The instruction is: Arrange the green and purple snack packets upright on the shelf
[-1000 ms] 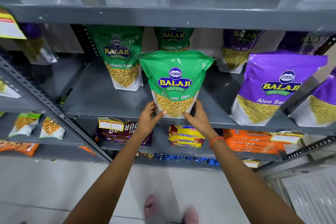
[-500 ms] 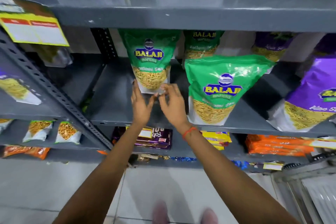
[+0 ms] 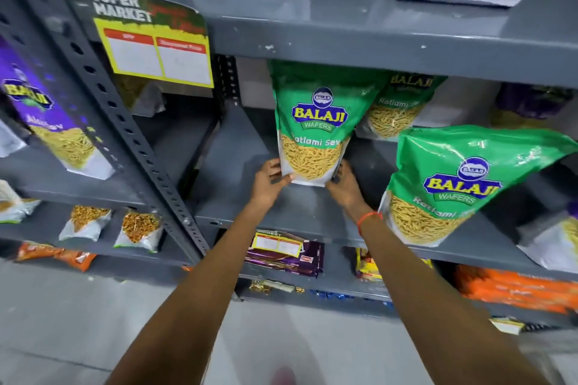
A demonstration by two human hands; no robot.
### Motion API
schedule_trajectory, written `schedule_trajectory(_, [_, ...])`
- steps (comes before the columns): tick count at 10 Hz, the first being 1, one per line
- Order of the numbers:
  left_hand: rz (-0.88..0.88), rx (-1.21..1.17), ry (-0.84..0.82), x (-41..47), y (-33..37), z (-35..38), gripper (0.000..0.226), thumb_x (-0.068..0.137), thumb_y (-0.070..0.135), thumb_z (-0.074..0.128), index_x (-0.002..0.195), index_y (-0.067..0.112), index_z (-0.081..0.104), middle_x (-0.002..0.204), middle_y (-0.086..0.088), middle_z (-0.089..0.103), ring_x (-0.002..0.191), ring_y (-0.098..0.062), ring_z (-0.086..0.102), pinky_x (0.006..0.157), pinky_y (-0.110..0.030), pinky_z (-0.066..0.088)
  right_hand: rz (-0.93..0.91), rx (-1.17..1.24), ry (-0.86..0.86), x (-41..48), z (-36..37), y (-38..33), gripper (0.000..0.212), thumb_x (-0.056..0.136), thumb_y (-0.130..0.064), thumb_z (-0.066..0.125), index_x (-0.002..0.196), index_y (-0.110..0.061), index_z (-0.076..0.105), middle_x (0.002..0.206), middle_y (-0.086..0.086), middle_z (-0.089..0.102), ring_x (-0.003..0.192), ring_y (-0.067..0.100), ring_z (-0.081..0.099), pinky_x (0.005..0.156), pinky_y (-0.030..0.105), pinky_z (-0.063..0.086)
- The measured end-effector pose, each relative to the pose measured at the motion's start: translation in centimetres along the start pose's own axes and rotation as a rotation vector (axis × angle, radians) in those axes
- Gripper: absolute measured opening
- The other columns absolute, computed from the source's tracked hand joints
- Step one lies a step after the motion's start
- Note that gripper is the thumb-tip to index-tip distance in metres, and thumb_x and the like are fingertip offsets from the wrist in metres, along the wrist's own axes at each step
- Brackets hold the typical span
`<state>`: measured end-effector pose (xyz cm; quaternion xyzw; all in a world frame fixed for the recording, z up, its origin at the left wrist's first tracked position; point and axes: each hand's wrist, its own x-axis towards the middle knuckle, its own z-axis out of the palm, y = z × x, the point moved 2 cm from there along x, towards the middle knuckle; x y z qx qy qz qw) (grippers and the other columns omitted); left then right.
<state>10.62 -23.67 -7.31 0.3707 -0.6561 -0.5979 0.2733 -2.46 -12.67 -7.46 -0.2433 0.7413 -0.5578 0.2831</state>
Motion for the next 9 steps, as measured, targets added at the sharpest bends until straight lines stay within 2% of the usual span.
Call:
schedule_trajectory(1, [0.027, -0.023, 0.039, -2.8, -0.7, -1.0, 0.044, 0.077, -0.001, 0.068, 0.117, -0.004, 0.051, 0.118, -0.025, 0.062, 0.100, -0.023, 0.060, 0.076, -0.012, 0.051, -0.033, -0.103, -0.040, -3.5, 0.0, 0.2, 0.059, 0.083, 0.004, 0.056, 0.136, -0.005, 0.032, 0.140, 0.018, 0.048, 0.130, 0.031, 0.045, 0.110, 0.047, 0.038])
schedule_trajectory(2, [0.041, -0.029, 0.052, -5.7, -1.7, -1.9, 0.039, 0.078, 0.004, 0.069, 0.114, -0.001, 0.055, 0.112, -0.019, 0.066, 0.094, -0.018, 0.062, 0.081, -0.021, 0.052, -0.069, -0.318, -0.027, -6.8, 0.2, 0.5, 0.051, 0.087, -0.007, 0.055, 0.134, -0.008, 0.036, 0.133, 0.016, 0.056, 0.118, 0.034, 0.056, 0.094, 0.041, 0.046])
schedule_trajectory(3, [0.043, -0.020, 0.053, -8.2, -2.6, -2.4, 0.038, 0.078, 0.009, 0.069, 0.114, 0.004, 0.057, 0.105, -0.008, 0.068, 0.087, -0.001, 0.065, 0.076, -0.010, 0.053, -0.083, -0.394, -0.002, -9.0, 0.7, 0.7, 0.042, 0.089, -0.008, 0.053, 0.129, -0.004, 0.040, 0.130, 0.018, 0.057, 0.116, 0.036, 0.055, 0.090, 0.037, 0.047])
schedule_trajectory(4, [0.037, 0.018, 0.085, -9.4, -2.7, -2.7, 0.040, 0.079, 0.012, 0.069, 0.116, 0.005, 0.056, 0.104, -0.008, 0.069, 0.088, -0.008, 0.065, 0.075, -0.011, 0.053, -0.104, -0.413, -0.015, -10.1, 1.1, 0.5, 0.043, 0.088, -0.003, 0.052, 0.130, -0.002, 0.041, 0.133, 0.018, 0.054, 0.121, 0.035, 0.051, 0.096, 0.035, 0.043])
schedule_trajectory(5, [0.017, 0.074, 0.110, -10.2, -2.2, -2.9, 0.041, 0.081, 0.014, 0.068, 0.118, 0.004, 0.054, 0.111, -0.014, 0.068, 0.095, -0.018, 0.064, 0.085, -0.028, 0.052, -0.101, -0.434, -0.044, -10.6, 1.0, 0.2, 0.043, 0.088, -0.004, 0.052, 0.130, -0.003, 0.041, 0.133, 0.018, 0.053, 0.121, 0.035, 0.051, 0.098, 0.036, 0.043])
schedule_trajectory(6, [-0.007, 0.118, 0.068, -11.1, -1.4, -2.6, 0.040, 0.083, 0.016, 0.065, 0.121, 0.006, 0.053, 0.116, -0.014, 0.067, 0.102, -0.021, 0.064, 0.086, -0.029, 0.048, -0.092, -0.426, -0.050, -11.2, 0.8, 0.0, 0.042, 0.089, -0.006, 0.052, 0.129, -0.004, 0.041, 0.132, 0.018, 0.055, 0.120, 0.035, 0.052, 0.098, 0.037, 0.044])
schedule_trajectory(7, [-0.026, 0.283, 0.173, -12.9, 0.1, -2.0, 0.037, 0.086, 0.021, 0.062, 0.119, 0.006, 0.054, 0.118, -0.014, 0.067, 0.104, -0.029, 0.064, 0.086, -0.036, 0.050, -0.065, -0.542, -0.084, -12.1, -0.2, 0.0, 0.045, 0.090, -0.008, 0.049, 0.132, 0.001, 0.036, 0.135, 0.022, 0.049, 0.126, 0.038, 0.045, 0.104, 0.041, 0.039])
schedule_trajectory(8, [0.020, 0.547, 0.336, -14.8, 1.7, -0.8, 0.034, 0.088, 0.020, 0.055, 0.118, 0.005, 0.055, 0.120, -0.021, 0.063, 0.100, -0.037, 0.063, 0.080, -0.040, 0.051, -0.089, -0.683, -0.148, -12.5, -1.1, -0.5, 0.051, 0.090, -0.013, 0.050, 0.135, 0.001, 0.032, 0.138, 0.025, 0.043, 0.129, 0.040, 0.039, 0.106, 0.044, 0.037])
schedule_trajectory(9, [0.083, 0.713, 0.300, -17.4, 5.8, 2.5, 0.025, 0.088, 0.018, 0.050, 0.108, 0.006, 0.060, 0.116, -0.019, 0.061, 0.097, -0.038, 0.060, 0.077, -0.042, 0.049, -0.115, -0.702, -0.255, -13.5, -3.7, -2.0, 0.046, 0.091, -0.015, 0.049, 0.131, 0.002, 0.037, 0.135, 0.028, 0.046, 0.126, 0.041, 0.043, 0.102, 0.045, 0.040])
